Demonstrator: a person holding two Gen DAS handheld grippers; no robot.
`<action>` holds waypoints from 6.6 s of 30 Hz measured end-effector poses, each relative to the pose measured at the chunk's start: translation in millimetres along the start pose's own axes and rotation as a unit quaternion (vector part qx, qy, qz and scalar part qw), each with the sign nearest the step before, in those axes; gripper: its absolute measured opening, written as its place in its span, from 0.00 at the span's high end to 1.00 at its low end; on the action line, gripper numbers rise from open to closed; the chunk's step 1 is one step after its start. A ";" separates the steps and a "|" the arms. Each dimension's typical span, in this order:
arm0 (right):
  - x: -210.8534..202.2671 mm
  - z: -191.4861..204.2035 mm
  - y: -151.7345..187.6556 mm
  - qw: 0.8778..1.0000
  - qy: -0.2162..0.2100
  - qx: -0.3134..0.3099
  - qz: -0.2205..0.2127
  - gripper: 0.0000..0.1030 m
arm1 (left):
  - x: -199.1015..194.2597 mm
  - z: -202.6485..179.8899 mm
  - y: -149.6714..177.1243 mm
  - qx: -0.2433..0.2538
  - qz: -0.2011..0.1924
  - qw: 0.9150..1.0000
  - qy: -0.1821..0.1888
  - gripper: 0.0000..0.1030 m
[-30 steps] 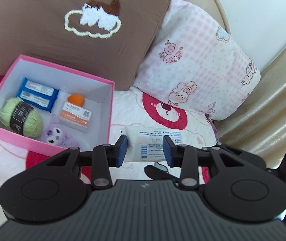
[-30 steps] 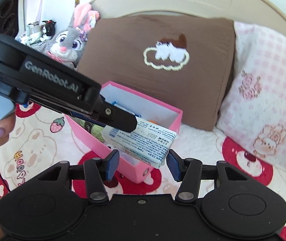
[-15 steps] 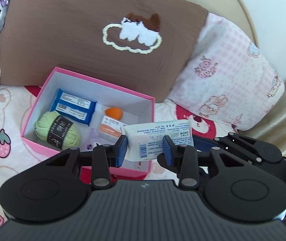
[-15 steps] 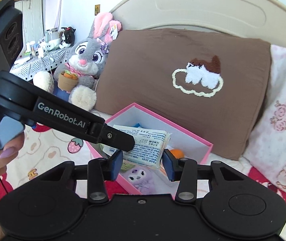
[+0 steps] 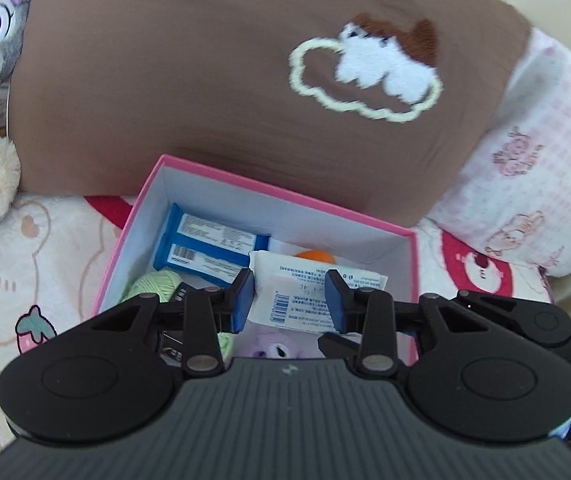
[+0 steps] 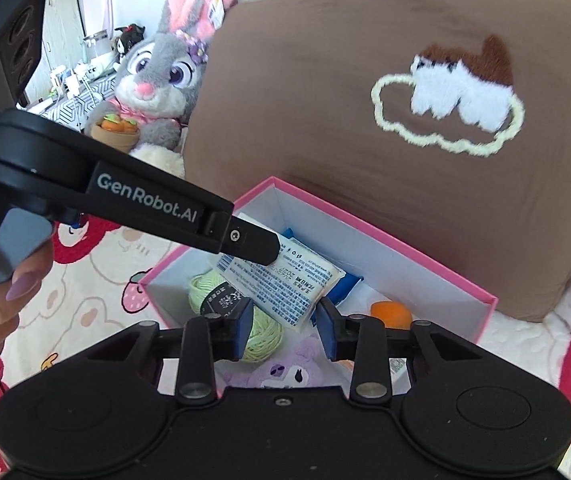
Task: Organize objects
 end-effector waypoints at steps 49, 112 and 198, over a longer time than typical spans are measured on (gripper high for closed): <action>64.6 -29.1 30.3 0.993 0.033 0.065 0.091 0.54 | 69.5 21.4 32.6 0.026 0.006 0.999 -0.031 0.65; -230.2 -25.8 110.1 0.981 0.175 0.088 -0.007 0.15 | -138.9 -113.5 150.7 0.159 0.043 0.986 -0.027 0.17; -245.4 -61.6 155.9 0.948 0.288 0.116 0.061 0.11 | -143.8 -130.3 185.9 0.171 0.036 0.977 -0.118 0.01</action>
Point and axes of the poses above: each gripper's, at about its wrist camera, not at the fingertips, and x roughly the way its jaws point, z to its left, y to its underside, the point moved 6 cm from there along x, roughly the way its jaws point, and after that the axes turned 14 degrees about -z, right-handed, at the moved point
